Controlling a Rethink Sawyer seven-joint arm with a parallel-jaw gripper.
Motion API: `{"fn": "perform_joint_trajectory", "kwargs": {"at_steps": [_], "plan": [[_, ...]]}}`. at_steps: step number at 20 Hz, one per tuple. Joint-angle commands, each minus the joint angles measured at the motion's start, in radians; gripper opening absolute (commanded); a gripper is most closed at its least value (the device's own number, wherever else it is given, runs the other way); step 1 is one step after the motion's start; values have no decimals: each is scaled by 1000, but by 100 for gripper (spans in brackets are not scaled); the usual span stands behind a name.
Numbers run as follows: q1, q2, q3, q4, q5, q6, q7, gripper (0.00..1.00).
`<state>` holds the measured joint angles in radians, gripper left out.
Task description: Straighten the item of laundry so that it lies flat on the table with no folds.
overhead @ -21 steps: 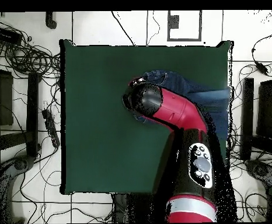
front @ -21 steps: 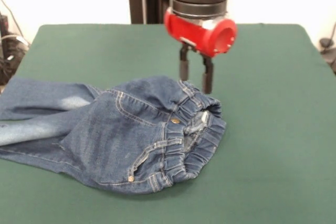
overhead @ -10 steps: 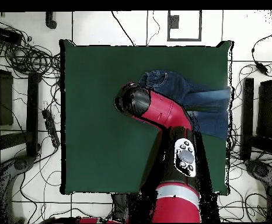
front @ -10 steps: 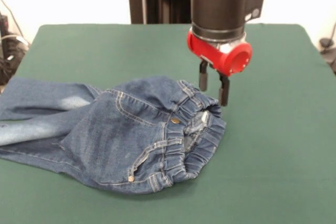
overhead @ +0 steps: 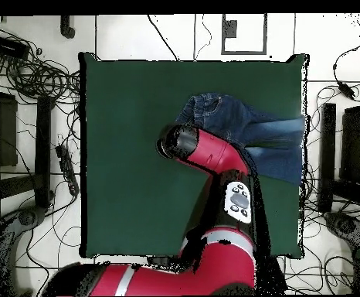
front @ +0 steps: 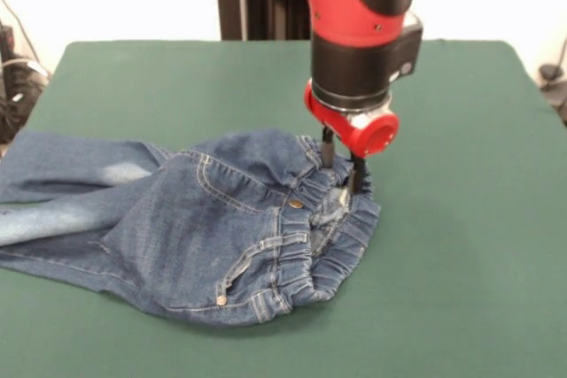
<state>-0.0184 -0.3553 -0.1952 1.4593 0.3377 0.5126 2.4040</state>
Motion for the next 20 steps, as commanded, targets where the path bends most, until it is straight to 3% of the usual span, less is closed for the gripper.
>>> {"fn": "perform_joint_trajectory", "kwargs": {"at_steps": [1,6,20], "plan": [[72,81,-41,34,22,100,260,100],[113,154,-138,-14,15,182,297,100],[127,209,-181,-67,30,264,262,100]]}}
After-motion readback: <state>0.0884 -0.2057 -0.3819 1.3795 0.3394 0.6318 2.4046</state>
